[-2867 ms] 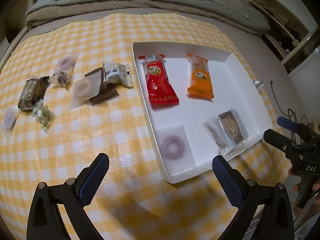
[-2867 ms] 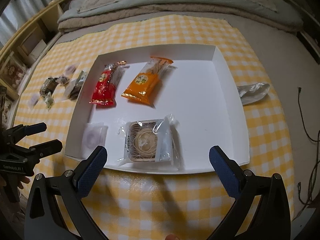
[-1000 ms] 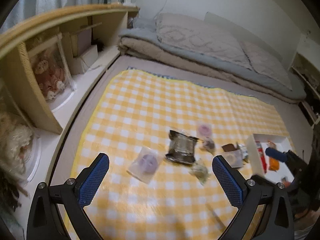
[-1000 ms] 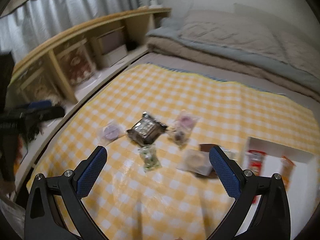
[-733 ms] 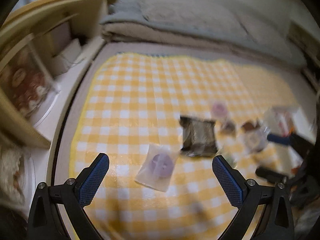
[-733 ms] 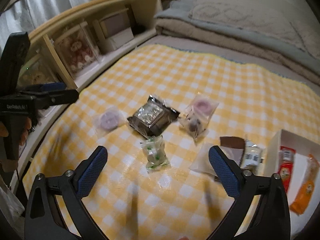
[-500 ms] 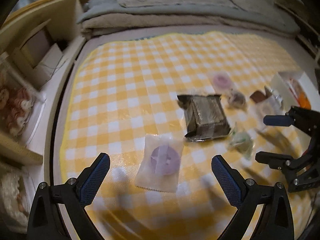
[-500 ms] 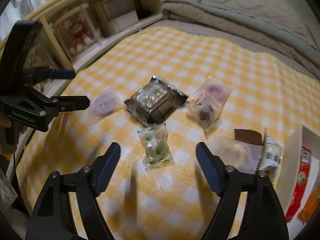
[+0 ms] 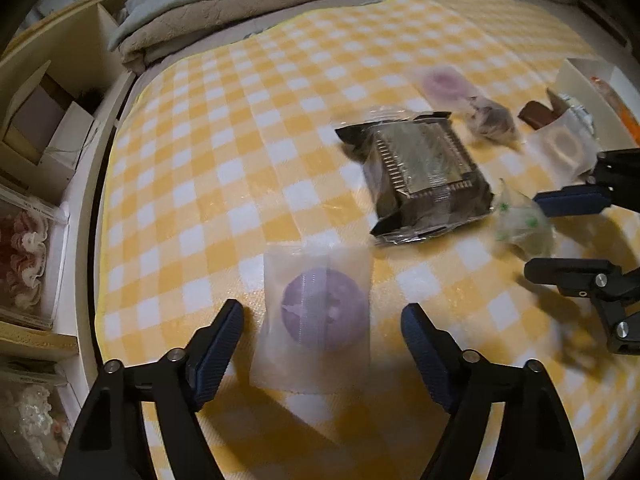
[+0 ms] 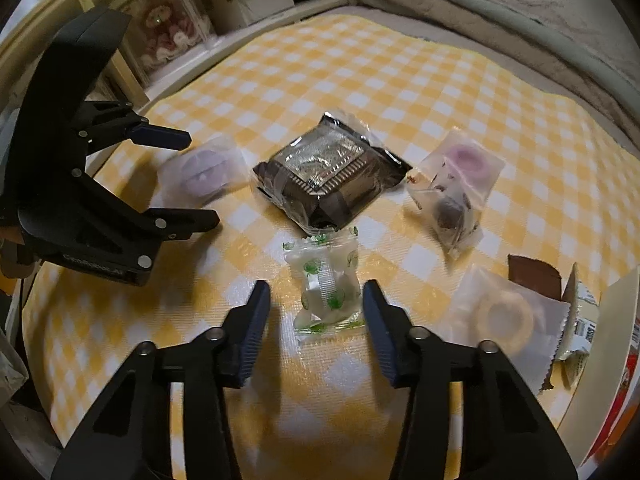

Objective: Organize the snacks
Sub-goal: 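Grasp the green-leaf pack with the right tool while the left tool grasps the purple-ring pack, then carry the green-leaf pack with the right tool while the left tool carries the purple-ring pack to the tray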

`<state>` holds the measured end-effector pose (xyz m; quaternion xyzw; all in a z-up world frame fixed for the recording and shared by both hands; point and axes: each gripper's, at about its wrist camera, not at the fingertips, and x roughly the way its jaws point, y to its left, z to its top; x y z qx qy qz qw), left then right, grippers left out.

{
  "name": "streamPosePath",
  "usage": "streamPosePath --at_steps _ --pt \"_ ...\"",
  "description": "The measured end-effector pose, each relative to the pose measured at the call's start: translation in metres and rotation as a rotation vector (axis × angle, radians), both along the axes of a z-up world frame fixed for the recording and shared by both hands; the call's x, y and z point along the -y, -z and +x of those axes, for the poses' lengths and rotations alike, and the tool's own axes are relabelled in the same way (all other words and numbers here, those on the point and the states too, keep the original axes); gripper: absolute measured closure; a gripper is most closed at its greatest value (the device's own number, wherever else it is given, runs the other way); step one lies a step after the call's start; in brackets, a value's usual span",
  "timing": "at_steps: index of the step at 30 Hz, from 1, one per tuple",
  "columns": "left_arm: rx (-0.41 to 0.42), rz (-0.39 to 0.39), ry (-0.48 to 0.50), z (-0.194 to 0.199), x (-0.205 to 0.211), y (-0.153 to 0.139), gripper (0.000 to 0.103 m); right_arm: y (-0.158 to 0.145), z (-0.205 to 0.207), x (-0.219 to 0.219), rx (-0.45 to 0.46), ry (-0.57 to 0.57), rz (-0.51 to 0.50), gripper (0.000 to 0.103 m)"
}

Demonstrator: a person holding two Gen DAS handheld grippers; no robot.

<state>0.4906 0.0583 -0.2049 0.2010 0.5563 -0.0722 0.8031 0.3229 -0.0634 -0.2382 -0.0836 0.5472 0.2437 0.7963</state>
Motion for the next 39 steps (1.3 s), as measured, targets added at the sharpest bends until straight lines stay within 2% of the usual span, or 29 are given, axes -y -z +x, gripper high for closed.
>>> streamPosePath --at_steps 2,4,10,13,15,16,17,22,26,33,39 --pt "-0.004 -0.009 -0.017 0.003 -0.001 0.002 0.032 0.003 0.002 -0.002 -0.006 0.0 -0.011 0.062" --pt "-0.014 -0.01 -0.041 0.004 -0.004 0.001 0.034 0.005 0.002 -0.002 -0.008 0.0 -0.02 0.065" --pt "-0.04 -0.037 -0.141 0.012 -0.012 0.004 0.04 0.005 0.007 -0.001 -0.018 0.038 -0.012 0.066" --pt "-0.043 -0.042 -0.18 0.009 -0.014 0.001 0.047 0.005 0.014 0.001 -0.027 0.067 0.0 0.064" --pt "-0.028 -0.039 -0.201 0.005 -0.018 -0.003 0.051 0.006 0.017 0.001 -0.036 0.075 -0.001 0.068" --pt "-0.003 -0.017 -0.213 0.002 -0.02 -0.007 0.052 0.005 0.018 0.0 -0.036 0.077 0.002 0.074" --pt "0.017 -0.012 -0.223 -0.005 -0.028 -0.018 0.054 0.004 0.017 0.001 -0.033 0.083 0.001 0.074" --pt "0.119 -0.089 -0.298 -0.023 -0.041 -0.056 0.055 -0.013 0.01 0.006 -0.008 0.116 0.022 0.075" --pt "0.176 -0.174 -0.343 -0.043 -0.043 -0.089 0.055 -0.039 0.003 0.015 0.02 0.146 0.051 0.075" --pt "0.289 -0.265 -0.338 -0.101 -0.034 -0.166 0.055 -0.102 -0.015 0.03 0.101 0.192 0.096 0.075" --pt "0.367 -0.308 -0.305 -0.146 -0.008 -0.212 0.055 -0.159 -0.039 0.045 0.183 0.211 0.114 0.075"
